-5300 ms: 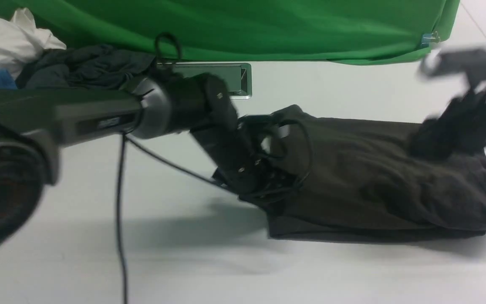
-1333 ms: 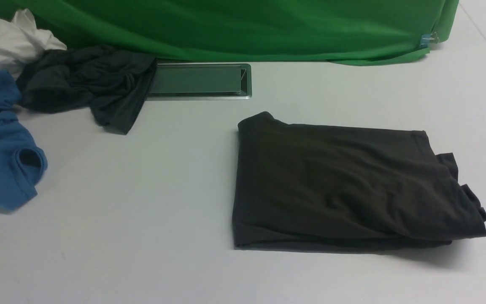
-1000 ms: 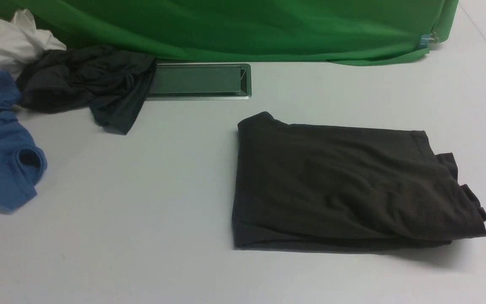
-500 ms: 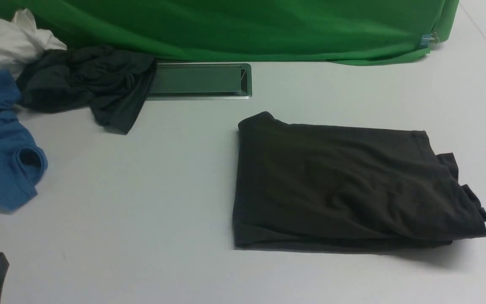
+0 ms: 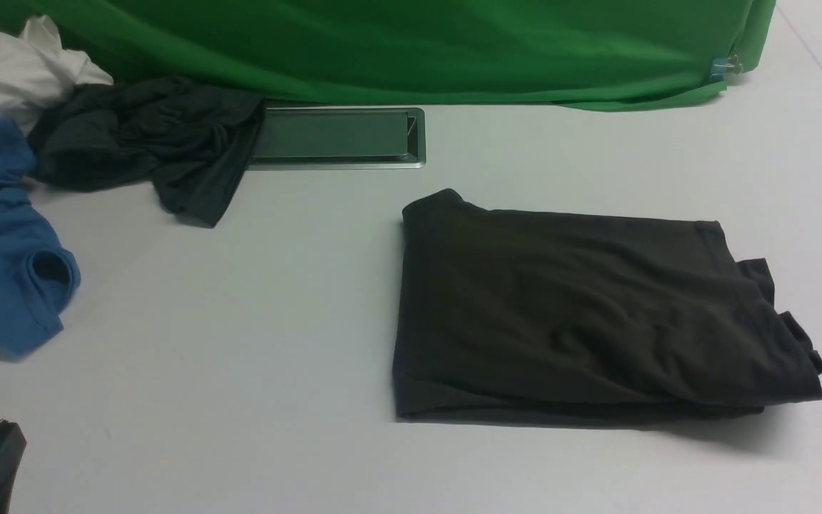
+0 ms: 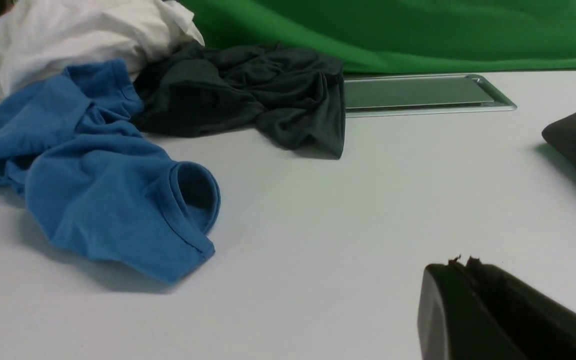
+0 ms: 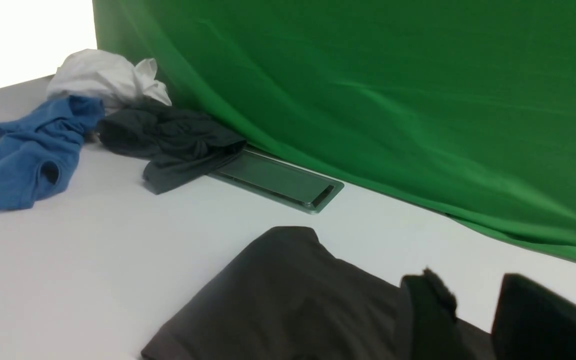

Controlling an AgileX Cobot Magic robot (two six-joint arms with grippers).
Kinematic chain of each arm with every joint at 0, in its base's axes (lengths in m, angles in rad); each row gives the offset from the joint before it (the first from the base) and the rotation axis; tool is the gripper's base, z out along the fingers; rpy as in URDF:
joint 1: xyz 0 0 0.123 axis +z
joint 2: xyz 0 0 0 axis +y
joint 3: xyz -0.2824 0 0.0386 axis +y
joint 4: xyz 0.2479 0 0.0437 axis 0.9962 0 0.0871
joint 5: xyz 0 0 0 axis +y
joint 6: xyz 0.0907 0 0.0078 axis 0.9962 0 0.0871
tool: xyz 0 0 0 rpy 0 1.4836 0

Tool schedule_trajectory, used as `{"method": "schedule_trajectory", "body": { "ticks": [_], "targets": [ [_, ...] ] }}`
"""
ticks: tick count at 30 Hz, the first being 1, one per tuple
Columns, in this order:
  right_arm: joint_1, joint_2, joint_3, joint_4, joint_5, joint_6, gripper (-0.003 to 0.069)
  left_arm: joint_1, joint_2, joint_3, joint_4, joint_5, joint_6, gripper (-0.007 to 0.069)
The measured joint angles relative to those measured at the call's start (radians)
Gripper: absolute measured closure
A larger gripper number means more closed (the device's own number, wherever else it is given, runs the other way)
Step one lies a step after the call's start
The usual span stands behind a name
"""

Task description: Fold a long-sleeved shirt on a white desktop.

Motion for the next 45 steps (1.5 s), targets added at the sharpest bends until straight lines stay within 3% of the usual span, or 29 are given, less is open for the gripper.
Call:
{"method": "schedule_trajectory", "body": {
  "ticks": [25,34,37,45],
  "targets": [
    [-0.002,0.0,0.0,0.0,0.0,0.0,0.0421,0.001,0.0,0.0,0.0,-0.003,0.0,0.0599],
    [-0.227,0.0,0.0,-0.003,-0.002,-0.008,0.0419,0.001,0.0,0.0,0.0,-0.003,0.0,0.0594],
    [-0.352,0.0,0.002,-0.012,-0.008,-0.019,0.0419,0.001,0.0,0.0,0.0,-0.003,0.0,0.0594],
    [-0.471,-0.026,0.124,-0.017,-0.077,-0.024,0.0419,0.001,0.0,0.0,0.0,-0.003,0.0,0.0592]
  ]
}}
